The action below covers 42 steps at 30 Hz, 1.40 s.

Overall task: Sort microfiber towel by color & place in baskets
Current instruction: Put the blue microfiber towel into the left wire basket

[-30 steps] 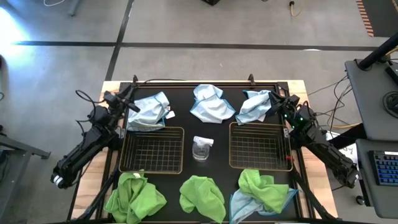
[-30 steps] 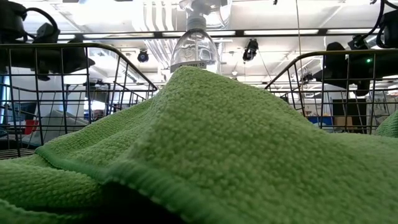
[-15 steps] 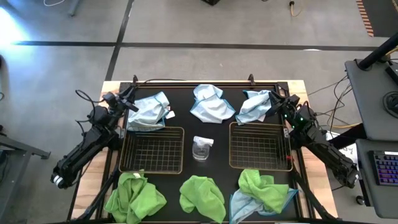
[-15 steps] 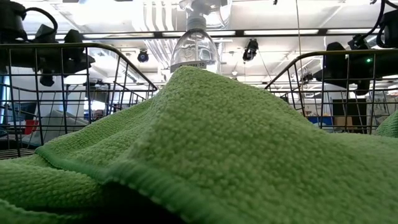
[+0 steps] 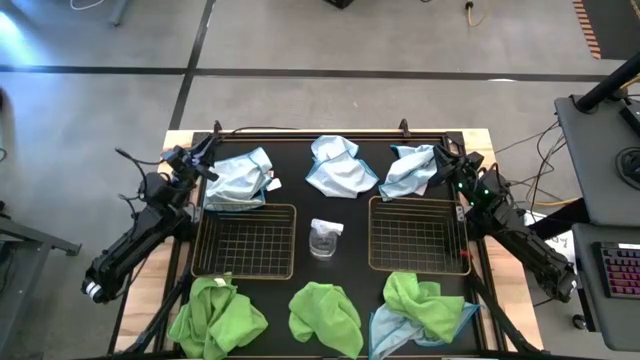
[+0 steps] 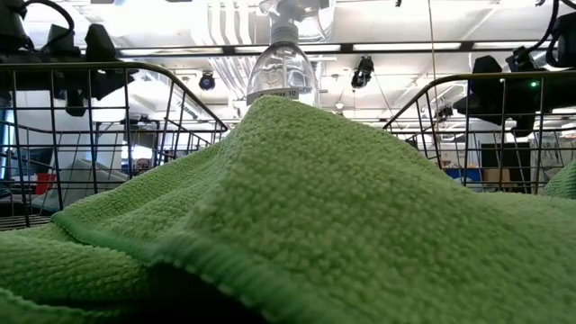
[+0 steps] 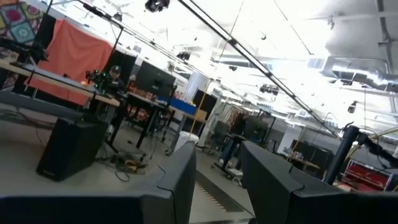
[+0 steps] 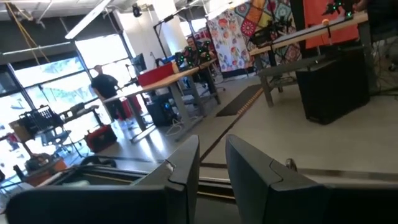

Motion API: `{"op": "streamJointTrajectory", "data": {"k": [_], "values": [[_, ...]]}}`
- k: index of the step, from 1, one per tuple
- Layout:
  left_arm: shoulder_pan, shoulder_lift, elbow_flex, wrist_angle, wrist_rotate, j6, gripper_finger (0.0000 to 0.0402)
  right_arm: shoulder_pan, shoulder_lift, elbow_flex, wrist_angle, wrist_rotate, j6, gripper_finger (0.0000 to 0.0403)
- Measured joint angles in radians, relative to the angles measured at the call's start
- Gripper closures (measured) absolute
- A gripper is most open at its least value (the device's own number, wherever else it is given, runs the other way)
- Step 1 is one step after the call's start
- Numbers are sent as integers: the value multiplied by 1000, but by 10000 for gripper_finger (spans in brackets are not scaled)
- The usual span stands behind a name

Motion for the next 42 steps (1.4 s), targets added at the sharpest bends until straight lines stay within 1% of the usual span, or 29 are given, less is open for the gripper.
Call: {"op": "streamJointTrajectory", "data": {"k": [3,5,9,11,14,16,19,21,25,30,34,37,42], "values": [[0,0,0,0,6,-7,288,0,10,0,0,0,35,330],[0,0,0,8,31,-20,288,0,20,0,-2,-1,38,330],[0,0,1,101,132,-23,288,0,41,0,26,-4,21,330],[0,1,26,105,157,-23,288,0,55,2,69,-23,18,330],[0,16,101,75,157,-12,288,0,93,43,53,-36,0,330],[0,51,165,3,158,19,288,0,129,98,20,-36,-39,330],[0,137,278,-145,156,70,288,0,211,197,-98,-36,-97,330],[0,211,352,-240,139,101,288,0,277,267,-191,-32,-119,330],[0,372,492,-403,72,163,288,-3,418,410,-349,-1,-159,330],[0,555,628,-602,45,216,288,-3,591,548,-510,-1,-172,330],[1,671,703,-773,2,219,288,-3,692,600,-553,0,-202,330],[1,734,738,-881,-9,216,288,-3,748,608,-565,-1,-210,330],[3,809,761,-975,-10,207,288,-14,804,619,-559,1,-230,330]]}}
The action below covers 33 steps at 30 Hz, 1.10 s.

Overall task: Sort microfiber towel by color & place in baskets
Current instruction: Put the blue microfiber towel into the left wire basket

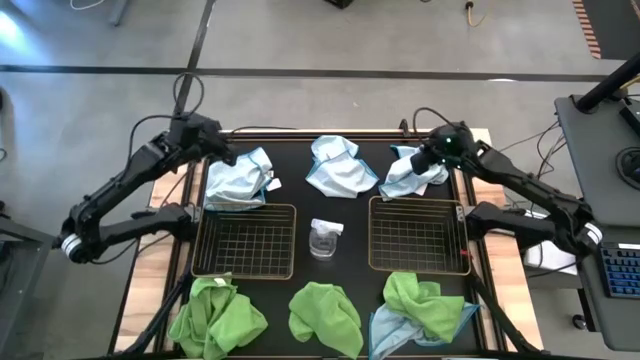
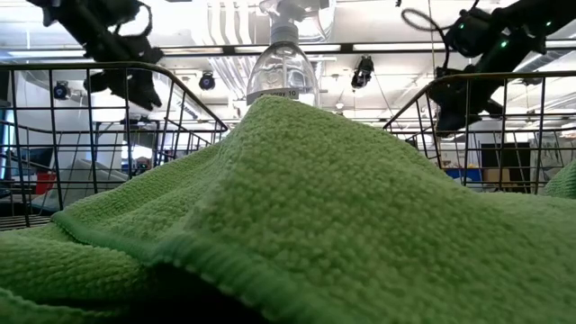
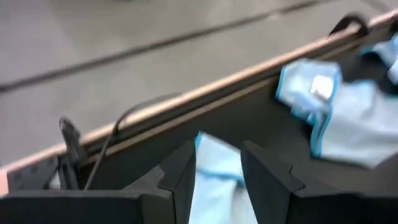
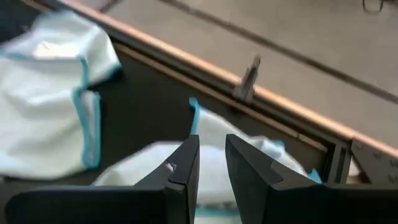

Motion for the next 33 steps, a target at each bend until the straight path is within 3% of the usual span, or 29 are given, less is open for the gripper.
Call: {"op": "streamJointTrajectory", "data": {"k": [5,26,33], "values": [[2,57,-16,-63,0,-4,288,-5,13,-1,0,-1,0,330],[2,329,-42,-56,2,0,288,-6,-7,-1,-4,-2,-21,330],[1,423,-42,-48,84,-17,288,-6,-7,-1,-5,-2,-38,330]]}}
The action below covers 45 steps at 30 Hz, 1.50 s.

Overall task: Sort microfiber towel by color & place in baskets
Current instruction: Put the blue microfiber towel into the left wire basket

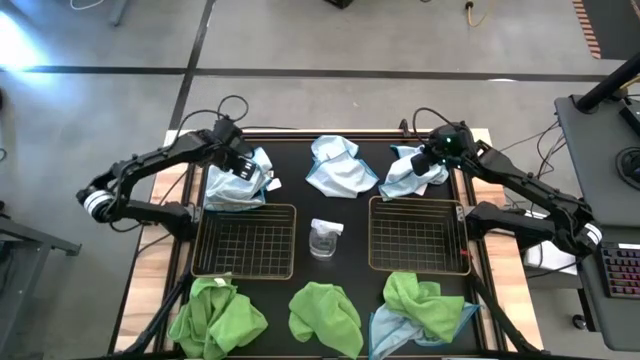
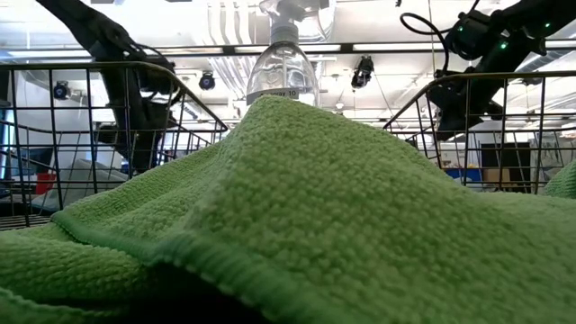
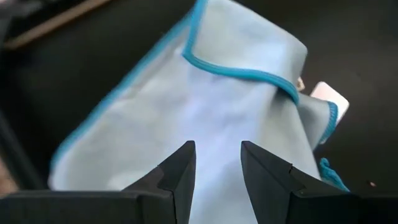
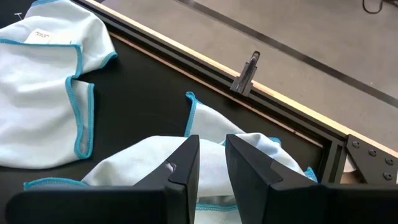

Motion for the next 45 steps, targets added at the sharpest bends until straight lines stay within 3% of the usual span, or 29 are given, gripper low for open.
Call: {"op": "streamJointTrajectory", "data": {"k": [11,17,26,32,45], "values": [[-1,104,0,19,33,-3,288,0,0,0,-2,0,-3,330],[-1,129,0,39,124,-2,288,0,0,0,-2,0,-4,330],[-1,147,0,38,137,-3,288,0,0,0,-2,0,-6,330],[-1,126,8,36,215,-6,288,0,0,0,-2,0,-6,330],[-1,126,77,39,214,5,288,0,0,0,-7,0,-5,330]]}}
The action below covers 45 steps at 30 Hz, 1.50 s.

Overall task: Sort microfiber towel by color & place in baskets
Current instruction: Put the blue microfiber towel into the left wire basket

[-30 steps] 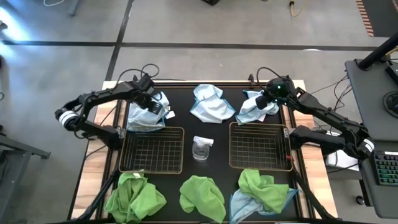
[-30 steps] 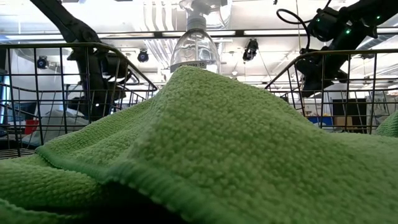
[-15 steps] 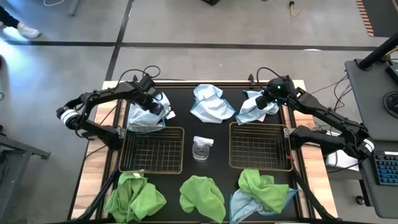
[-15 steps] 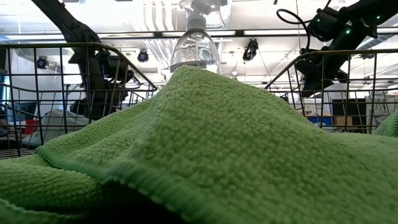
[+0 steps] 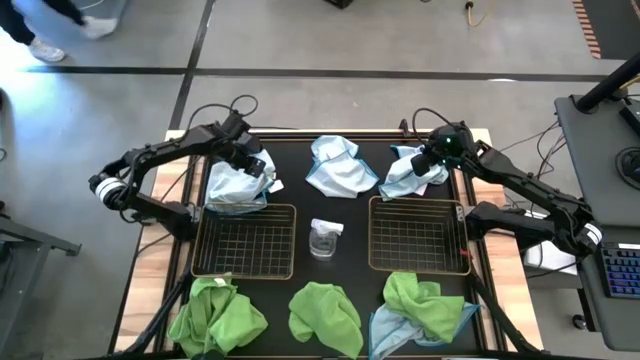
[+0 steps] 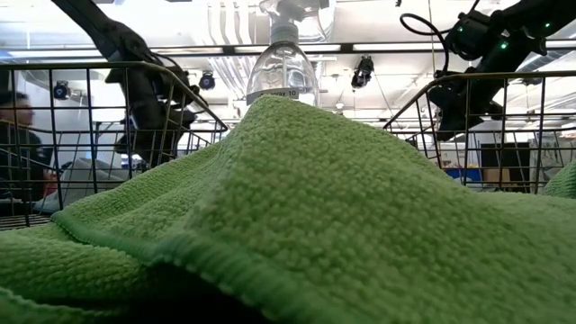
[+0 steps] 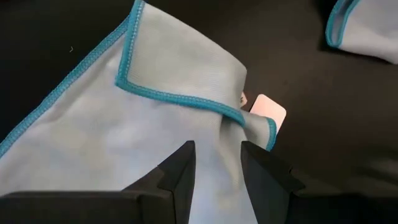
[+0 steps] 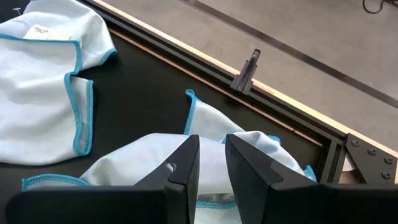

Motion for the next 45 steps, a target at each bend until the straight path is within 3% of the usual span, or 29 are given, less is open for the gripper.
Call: {"op": "streamJointTrajectory", "data": {"k": [22,25,29,31,36,45], "values": [[-27,176,1,41,-8,9,293,0,0,0,-16,0,1,330],[-27,176,16,45,-8,9,320,0,0,0,-16,0,1,330],[-27,161,43,36,-7,14,388,0,0,0,-16,0,1,330],[-27,148,66,24,-7,18,393,0,0,0,-16,0,0,330],[-37,115,168,-96,-7,41,400,0,0,0,-16,0,0,330],[-67,76,440,-457,-8,97,401,0,0,0,-17,0,1,330]]}}
